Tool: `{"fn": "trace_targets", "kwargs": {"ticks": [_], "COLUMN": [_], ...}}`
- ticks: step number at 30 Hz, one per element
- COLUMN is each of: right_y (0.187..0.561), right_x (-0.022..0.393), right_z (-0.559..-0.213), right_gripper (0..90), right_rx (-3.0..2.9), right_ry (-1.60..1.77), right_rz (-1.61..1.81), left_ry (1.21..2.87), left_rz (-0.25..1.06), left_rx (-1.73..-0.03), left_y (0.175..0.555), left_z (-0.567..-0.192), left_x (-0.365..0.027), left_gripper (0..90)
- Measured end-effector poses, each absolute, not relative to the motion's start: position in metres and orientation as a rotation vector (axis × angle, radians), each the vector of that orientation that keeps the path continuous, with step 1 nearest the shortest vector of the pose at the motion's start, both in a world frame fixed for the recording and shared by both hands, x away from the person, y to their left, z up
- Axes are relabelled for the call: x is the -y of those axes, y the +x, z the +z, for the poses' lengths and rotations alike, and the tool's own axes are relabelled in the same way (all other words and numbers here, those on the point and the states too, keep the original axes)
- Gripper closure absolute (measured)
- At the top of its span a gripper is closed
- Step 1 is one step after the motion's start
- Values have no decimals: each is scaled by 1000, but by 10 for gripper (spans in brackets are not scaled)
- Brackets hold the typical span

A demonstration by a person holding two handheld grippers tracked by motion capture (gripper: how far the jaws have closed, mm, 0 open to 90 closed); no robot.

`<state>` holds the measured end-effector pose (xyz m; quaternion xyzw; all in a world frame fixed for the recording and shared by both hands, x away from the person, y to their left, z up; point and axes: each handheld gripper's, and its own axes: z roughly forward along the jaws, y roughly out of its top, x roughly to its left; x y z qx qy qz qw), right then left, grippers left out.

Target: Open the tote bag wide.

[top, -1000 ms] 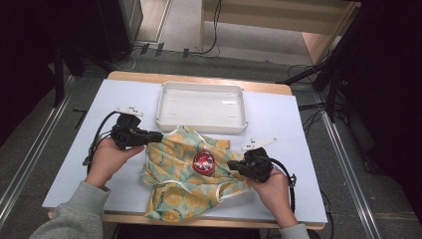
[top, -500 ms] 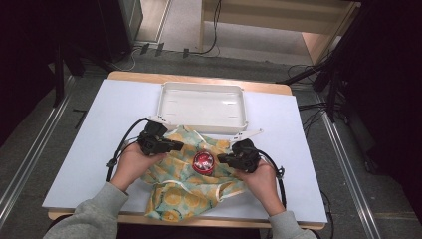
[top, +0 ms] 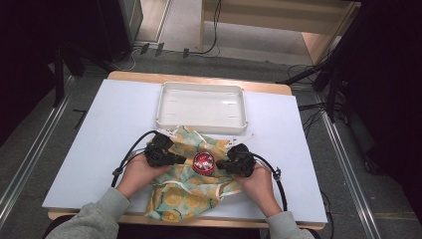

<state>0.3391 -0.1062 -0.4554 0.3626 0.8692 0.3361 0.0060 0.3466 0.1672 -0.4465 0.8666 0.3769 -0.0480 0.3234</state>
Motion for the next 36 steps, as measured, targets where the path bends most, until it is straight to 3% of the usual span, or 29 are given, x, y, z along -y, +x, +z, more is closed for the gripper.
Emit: {"fn": "trace_targets", "kwargs": {"ticks": [24,36], "right_y": [377,381], "right_x": [108,110], "right_z": [-464,-466], "right_gripper": [900,900], "right_rx": [-2620,-2563], "right_ry": [1240,1272], "right_rz": [992,1016], "left_ry": [2307,2301], "left_rz": [-193,-221], "left_rx": [-870,-829], "left_y": [288,280], "left_z": [-456,-459], "left_x": [-156,-155], "left_gripper": [900,861]}}
